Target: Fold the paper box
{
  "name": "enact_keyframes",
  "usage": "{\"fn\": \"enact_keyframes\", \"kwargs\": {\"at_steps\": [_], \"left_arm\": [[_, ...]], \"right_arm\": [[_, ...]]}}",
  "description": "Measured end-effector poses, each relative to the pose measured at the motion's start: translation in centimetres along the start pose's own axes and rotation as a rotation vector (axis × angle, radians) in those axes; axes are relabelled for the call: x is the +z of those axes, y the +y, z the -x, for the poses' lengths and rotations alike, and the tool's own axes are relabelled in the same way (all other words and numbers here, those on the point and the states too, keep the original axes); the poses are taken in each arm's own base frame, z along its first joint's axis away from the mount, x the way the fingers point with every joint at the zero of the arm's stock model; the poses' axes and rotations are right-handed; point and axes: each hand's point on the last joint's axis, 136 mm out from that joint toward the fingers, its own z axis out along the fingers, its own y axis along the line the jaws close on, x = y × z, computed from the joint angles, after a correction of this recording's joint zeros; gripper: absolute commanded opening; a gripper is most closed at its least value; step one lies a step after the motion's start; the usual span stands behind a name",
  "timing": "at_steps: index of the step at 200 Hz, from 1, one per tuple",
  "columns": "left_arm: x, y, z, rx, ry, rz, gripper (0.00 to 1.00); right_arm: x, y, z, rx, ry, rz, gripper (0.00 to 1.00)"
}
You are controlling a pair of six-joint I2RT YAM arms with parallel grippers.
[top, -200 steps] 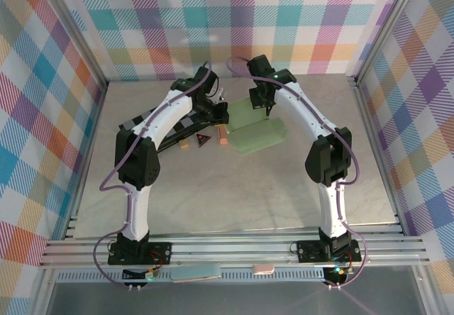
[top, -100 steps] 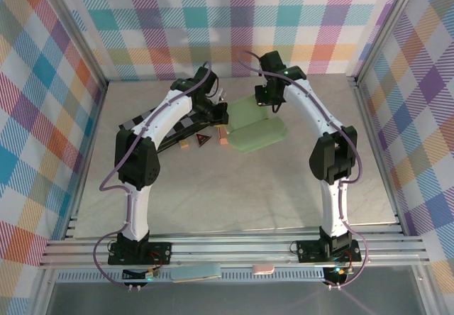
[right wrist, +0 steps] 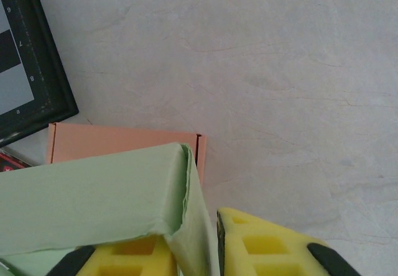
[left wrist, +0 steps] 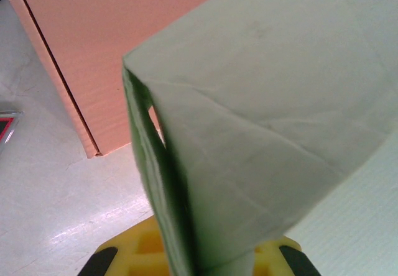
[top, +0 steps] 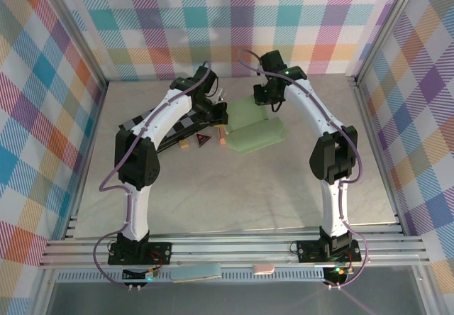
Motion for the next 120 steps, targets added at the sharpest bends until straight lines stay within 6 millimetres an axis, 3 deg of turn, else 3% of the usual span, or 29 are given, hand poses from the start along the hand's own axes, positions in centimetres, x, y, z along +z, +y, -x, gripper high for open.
{"fn": "enact_keyframes", "kwargs": {"at_steps": [46,120], "left_arm": [[-0.27,-0.28,0.3,0.01,-0.011,-0.004,0.0],[-0.19,-0.42,0.7,0.02,-0.025,-0.011,0.0]], "right_arm": [[0.22,-0.4,-0.33,-0.035,-0.003,-0.085,0.05],[-0.65,-0.66,0.0,-0.108,-0.061,-0.315,0.0]]}}
